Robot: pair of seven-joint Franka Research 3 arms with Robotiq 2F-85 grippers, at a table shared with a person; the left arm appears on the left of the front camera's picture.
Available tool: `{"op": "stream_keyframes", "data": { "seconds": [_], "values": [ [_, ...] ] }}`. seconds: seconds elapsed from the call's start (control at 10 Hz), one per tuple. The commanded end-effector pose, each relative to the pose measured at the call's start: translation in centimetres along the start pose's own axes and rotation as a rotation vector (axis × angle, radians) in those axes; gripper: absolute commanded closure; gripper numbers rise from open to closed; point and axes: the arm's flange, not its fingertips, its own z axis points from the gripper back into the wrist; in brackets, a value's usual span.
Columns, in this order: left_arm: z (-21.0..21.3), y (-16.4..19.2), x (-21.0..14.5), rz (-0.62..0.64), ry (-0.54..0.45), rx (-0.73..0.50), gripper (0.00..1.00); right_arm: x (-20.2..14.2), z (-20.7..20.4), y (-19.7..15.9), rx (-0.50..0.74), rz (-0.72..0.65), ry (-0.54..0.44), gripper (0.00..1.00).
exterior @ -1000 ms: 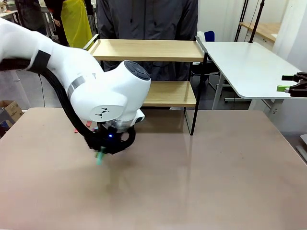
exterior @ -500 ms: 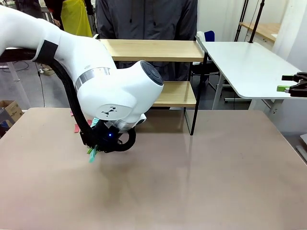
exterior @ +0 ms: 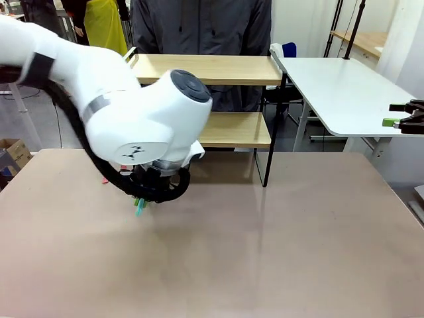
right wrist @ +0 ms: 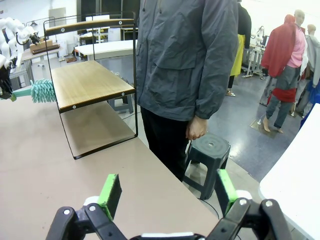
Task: Clean the shelf.
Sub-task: Clean the specific section of the Shelf indicated by the human with the Duster.
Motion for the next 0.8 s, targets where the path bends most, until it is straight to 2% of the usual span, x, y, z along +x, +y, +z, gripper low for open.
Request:
{"op": "stream_keyframes", "data": {
  "seconds": [0.0,0.2,0.5,0.7],
  "values": [
    [0.2,3.8,-2.1,-0.109,-0.032,-0.149,0.87,0.6,-0.1,-0.1,-0.012,-0.006,0.023,0.0],
    [0.5,5.2,-2.5,-0.284,-0.077,-0.34,0.87,0.6,-0.1,-0.1,-0.012,-0.006,0.023,0.0],
    [0.3,8.3,-3.4,-0.524,-0.065,-0.503,0.87,0.6,-0.1,-0.1,-0.012,-0.006,0.023,0.0],
    [0.1,10.3,-3.7,-0.591,-0.029,-0.588,0.87,0.6,-0.1,-0.1,-0.012,-0.006,0.023,0.0]
  ]
}}
